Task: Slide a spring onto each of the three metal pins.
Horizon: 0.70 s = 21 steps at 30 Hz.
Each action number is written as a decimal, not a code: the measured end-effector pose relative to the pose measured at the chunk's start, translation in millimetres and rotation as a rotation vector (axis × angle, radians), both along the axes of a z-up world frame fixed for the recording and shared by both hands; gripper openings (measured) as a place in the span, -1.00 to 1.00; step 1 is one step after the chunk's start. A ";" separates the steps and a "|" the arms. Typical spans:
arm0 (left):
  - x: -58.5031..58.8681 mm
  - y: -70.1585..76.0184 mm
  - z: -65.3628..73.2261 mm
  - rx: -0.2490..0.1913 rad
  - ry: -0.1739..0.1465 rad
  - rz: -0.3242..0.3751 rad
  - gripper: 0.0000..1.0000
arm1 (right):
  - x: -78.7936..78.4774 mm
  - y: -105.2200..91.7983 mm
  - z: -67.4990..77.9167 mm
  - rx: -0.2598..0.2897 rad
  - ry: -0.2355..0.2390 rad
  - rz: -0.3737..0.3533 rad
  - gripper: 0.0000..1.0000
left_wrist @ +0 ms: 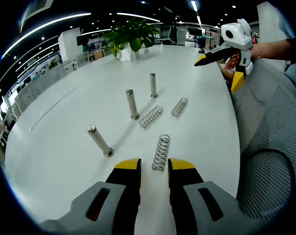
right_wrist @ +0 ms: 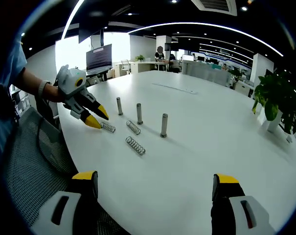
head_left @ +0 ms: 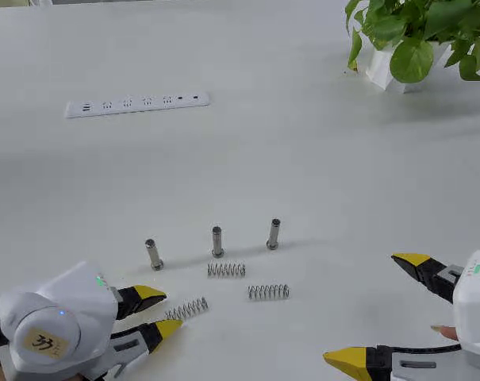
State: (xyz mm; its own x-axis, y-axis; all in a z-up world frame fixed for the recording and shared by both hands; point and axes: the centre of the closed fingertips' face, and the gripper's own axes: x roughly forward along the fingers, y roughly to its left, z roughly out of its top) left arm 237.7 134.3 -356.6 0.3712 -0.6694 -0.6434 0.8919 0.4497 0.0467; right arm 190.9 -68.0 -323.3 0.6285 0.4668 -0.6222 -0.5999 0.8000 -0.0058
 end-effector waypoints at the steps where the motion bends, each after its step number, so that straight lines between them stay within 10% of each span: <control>1: 0.0 -0.3 -0.2 0.001 -0.002 -0.003 -0.65 | 0.1 0.2 0.0 -0.001 0.000 0.001 0.95; 21: -4.0 -2.7 -7.5 0.057 0.010 -0.048 -0.84 | 1.1 -0.1 0.9 0.003 -0.003 -0.001 0.94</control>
State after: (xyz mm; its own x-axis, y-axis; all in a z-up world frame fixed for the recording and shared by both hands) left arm 233.7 131.5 -364.1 0.3329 -0.6487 -0.6844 0.9131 0.4030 0.0621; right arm 192.1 -68.0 -322.4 0.6309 0.4681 -0.6187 -0.5989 0.8008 -0.0047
